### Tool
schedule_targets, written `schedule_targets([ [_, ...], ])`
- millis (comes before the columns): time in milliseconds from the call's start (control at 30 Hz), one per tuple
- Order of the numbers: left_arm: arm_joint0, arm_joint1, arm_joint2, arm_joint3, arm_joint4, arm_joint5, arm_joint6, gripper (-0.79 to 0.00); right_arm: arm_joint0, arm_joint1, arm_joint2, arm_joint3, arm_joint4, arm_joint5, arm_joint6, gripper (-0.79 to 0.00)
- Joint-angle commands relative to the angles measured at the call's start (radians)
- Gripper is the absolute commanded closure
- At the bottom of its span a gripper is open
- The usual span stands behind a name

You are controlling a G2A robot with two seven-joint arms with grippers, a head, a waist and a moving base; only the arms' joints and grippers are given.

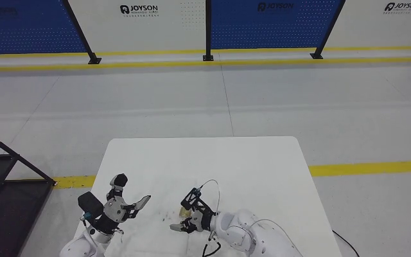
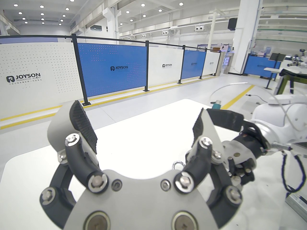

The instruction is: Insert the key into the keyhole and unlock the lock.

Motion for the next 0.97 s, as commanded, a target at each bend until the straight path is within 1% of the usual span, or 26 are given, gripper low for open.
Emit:
schedule_targets([
  [0,0.0,0.0,0.0,0.0,0.0,0.0,0.0,-0.785,-0.027,0.013,0.025,-0.04,-0.021,-0.003,-0.005,-0.785],
  [100,0.0,0.0,0.0,0.0,0.0,0.0,0.0,-0.785,-0.079,0.034,0.072,-0.111,-0.055,-0.023,-0.044,-0.785],
  [167,0.0,0.0,0.0,0.0,0.0,0.0,0.0,-0.785,-0.127,0.053,0.117,-0.177,-0.111,-0.05,-0.094,-0.785],
  [233,0.0,0.0,0.0,0.0,0.0,0.0,0.0,-0.785,-0.204,0.078,0.178,-0.262,-0.166,-0.097,-0.184,-0.785],
  [333,0.0,0.0,0.0,0.0,0.0,0.0,0.0,-0.785,-0.35,0.117,0.291,-0.4,-0.253,-0.168,-0.324,-0.785],
  [433,0.0,0.0,0.0,0.0,0.0,0.0,0.0,-0.785,-0.505,0.146,0.407,-0.525,-0.322,-0.195,-0.499,-0.785],
  [467,0.0,0.0,0.0,0.0,0.0,0.0,0.0,-0.785,-0.505,0.146,0.407,-0.525,-0.322,-0.195,-0.499,-0.785],
  [500,0.0,0.0,0.0,0.0,0.0,0.0,0.0,-0.785,-0.483,0.144,0.393,-0.515,-0.318,-0.196,-0.472,-0.785],
  [567,0.0,0.0,0.0,0.0,0.0,0.0,0.0,-0.785,-0.528,0.147,0.412,-0.532,-0.324,-0.195,-0.531,-0.785],
  [667,0.0,0.0,0.0,0.0,0.0,0.0,0.0,-0.785,-0.506,0.146,0.407,-0.524,-0.322,-0.195,-0.5,-0.785],
  [933,-0.006,-0.003,-0.001,-0.002,0.002,0.011,-0.017,-0.785,-0.5,0.146,0.417,-0.519,-0.323,-0.183,-0.496,-0.785],
])
